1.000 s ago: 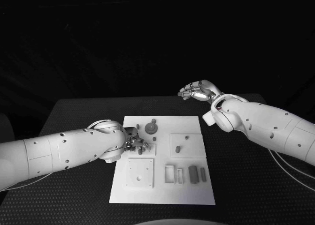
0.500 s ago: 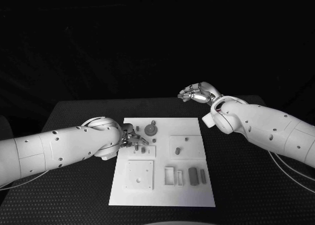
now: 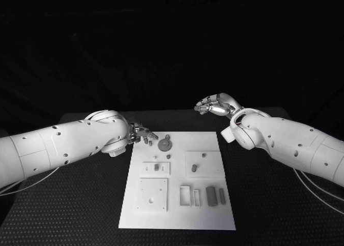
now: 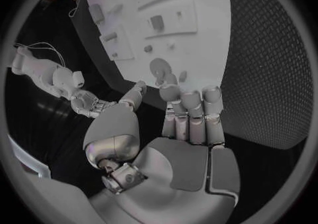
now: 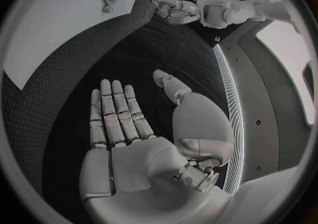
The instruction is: Assemble the parts on the task board
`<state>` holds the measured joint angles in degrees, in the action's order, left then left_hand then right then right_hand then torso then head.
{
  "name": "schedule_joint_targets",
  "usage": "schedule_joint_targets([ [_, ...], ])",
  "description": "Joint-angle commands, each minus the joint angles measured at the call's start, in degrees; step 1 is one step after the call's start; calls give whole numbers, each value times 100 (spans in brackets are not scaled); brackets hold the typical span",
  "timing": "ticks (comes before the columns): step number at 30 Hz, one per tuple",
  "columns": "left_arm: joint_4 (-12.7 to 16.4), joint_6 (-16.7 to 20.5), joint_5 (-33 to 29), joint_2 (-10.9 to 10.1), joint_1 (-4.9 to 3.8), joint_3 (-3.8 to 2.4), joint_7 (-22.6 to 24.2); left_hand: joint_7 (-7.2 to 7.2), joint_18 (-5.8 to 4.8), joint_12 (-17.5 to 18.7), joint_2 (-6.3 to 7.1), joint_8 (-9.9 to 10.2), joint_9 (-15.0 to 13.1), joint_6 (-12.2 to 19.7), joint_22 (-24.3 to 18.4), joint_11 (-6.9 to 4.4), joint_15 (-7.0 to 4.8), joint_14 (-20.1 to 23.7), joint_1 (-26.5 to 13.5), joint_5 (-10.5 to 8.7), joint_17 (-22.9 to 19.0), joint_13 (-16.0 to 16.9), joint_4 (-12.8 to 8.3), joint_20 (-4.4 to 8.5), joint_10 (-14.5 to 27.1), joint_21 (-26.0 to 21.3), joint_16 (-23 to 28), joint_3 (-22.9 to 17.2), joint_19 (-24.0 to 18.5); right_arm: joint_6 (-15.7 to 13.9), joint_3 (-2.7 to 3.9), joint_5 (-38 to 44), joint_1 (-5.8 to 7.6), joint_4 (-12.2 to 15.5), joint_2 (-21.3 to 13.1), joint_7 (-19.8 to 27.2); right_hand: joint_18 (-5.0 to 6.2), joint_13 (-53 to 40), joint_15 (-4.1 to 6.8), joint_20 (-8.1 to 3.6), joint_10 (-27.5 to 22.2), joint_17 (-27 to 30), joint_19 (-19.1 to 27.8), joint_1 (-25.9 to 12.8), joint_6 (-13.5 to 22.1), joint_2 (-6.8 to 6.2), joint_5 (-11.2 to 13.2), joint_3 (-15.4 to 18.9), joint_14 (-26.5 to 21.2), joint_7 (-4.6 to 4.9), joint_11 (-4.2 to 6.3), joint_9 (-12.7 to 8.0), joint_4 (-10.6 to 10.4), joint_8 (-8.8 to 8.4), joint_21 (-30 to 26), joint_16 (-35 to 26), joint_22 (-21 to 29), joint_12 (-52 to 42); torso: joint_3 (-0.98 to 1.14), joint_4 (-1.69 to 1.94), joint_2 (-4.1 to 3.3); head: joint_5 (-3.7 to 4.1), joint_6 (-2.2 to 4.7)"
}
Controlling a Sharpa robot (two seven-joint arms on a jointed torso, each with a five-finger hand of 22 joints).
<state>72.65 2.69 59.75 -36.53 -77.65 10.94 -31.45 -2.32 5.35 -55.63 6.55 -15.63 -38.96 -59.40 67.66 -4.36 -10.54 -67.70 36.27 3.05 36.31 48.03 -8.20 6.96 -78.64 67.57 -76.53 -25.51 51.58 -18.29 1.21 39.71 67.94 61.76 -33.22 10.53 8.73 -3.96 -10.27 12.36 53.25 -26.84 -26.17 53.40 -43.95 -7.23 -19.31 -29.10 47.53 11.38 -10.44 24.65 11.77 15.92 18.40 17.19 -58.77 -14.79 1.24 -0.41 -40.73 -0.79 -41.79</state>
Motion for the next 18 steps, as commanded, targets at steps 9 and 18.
schedule_joint_targets([
  [9, -1240, -289, 109, 675, -2, 9, 258, -82, 48, 62, -123, 62, -4, 208, -61, 90, 93, 18, 86, -14, -38, -36, -48, 808, 35, -6, 66, 31, -79, 60, 3, -21, -4, 4, 11, 52, -78, 7, -23, -11, 38, 8, 51, 42, 41, 21, -35, 39, -18, 90, -12, -12, -1, 25, -36, -22, -17, 28, -2, -4, -13, -69, 46],
  [18, -1801, -472, 358, 972, 131, 20, 409, -97, 47, 67, -202, 62, -17, 241, -83, 106, 109, 26, 129, -12, -48, -47, -82, 791, 51, 2, 75, 42, -96, 47, 3, -43, -3, 29, -6, 52, -82, 7, -22, -12, 42, 12, 57, 43, 38, 24, -35, 43, -22, 82, -2, -13, -1, 28, -40, -24, -27, 35, -6, -28, -37, -84, 67],
])
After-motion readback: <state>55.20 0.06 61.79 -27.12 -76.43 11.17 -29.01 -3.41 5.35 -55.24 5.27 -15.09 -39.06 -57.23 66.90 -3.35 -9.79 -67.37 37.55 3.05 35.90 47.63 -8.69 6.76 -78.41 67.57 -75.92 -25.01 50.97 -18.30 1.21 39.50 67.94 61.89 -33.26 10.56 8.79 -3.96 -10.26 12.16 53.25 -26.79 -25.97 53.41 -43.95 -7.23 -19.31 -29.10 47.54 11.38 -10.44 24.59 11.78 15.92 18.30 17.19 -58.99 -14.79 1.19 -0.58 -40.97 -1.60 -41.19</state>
